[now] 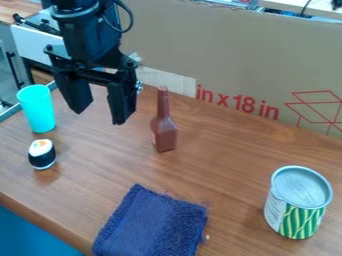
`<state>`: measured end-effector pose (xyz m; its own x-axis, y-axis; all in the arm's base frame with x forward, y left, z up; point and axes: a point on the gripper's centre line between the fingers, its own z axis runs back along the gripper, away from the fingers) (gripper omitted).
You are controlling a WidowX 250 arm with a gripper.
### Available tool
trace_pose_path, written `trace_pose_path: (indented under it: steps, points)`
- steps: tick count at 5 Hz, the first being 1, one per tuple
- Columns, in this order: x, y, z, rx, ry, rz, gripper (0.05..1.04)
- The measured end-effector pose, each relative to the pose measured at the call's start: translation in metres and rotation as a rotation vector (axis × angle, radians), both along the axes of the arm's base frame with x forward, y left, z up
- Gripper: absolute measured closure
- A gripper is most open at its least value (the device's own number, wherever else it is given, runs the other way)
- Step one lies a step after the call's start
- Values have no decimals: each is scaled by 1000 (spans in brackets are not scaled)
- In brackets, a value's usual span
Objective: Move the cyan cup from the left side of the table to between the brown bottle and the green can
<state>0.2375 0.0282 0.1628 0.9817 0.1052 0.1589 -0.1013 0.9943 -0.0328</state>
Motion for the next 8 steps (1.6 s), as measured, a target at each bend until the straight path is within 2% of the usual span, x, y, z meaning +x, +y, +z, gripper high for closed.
trace_pose_path:
  steps: [1,2,3,4,5,6,7,8]
  points:
    - [-1,0,-5,-2,18,-3,83]
    - [19,22,-12,-13,6,-10,83]
    - [38,58,-11,46,-22,9,83]
    - [50,93,-20,102,13,-11,83]
    - [60,118,-26,167,22,-41,83]
    - [65,148,-26,180,67,-52,83]
    - [62,166,-25,163,117,-68,83]
    - [59,174,-43,154,166,-91,83]
